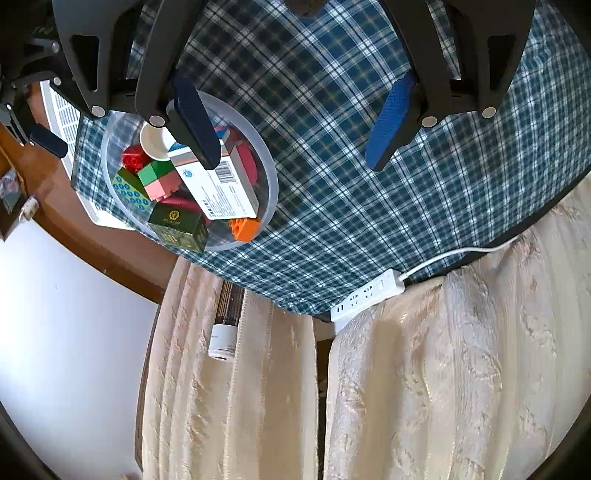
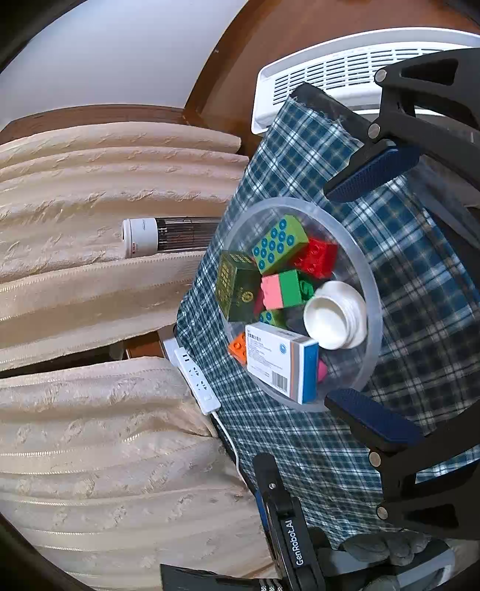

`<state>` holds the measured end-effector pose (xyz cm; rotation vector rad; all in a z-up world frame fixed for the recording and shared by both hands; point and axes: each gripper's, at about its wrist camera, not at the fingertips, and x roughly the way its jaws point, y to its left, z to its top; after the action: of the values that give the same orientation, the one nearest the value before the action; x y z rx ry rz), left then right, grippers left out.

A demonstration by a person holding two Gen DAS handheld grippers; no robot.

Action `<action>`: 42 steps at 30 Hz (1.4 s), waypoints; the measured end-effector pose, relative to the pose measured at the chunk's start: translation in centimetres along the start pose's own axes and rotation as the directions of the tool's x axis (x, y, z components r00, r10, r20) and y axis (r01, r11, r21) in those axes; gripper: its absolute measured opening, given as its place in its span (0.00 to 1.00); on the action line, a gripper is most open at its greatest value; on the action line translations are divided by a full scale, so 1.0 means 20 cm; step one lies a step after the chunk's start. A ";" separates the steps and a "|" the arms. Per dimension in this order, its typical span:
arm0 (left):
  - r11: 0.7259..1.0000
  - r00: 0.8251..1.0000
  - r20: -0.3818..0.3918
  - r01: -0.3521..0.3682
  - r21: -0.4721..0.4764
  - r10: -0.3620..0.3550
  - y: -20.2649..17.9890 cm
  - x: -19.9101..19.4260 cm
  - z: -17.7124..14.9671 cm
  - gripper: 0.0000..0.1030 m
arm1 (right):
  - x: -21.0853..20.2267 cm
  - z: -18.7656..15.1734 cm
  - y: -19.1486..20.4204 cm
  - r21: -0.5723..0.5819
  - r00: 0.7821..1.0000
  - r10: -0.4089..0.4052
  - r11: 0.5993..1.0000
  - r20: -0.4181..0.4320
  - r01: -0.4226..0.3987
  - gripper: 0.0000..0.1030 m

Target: Organize objects

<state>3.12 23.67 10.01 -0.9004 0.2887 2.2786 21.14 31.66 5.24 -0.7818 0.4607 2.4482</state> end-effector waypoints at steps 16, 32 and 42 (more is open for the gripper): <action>0.996 0.998 0.025 -0.055 0.063 0.053 -0.09 -0.04 -0.04 0.80 | -0.05 -0.05 0.05 -0.060 0.999 -0.044 0.997 0.022 0.045 0.99; 0.996 0.999 0.015 -0.033 0.088 0.032 -0.12 -0.05 -0.06 0.85 | -0.01 -0.06 0.04 -0.053 0.998 -0.060 0.997 0.001 0.060 0.99; 0.995 1.000 -0.023 0.005 0.097 -0.003 -0.14 -0.01 -0.08 0.85 | 0.02 -0.06 0.02 -0.050 0.997 -0.076 0.996 -0.009 0.076 0.99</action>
<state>5.87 25.02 9.16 -0.8764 0.4042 2.2310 21.17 30.86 4.10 -0.8188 0.3687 2.3940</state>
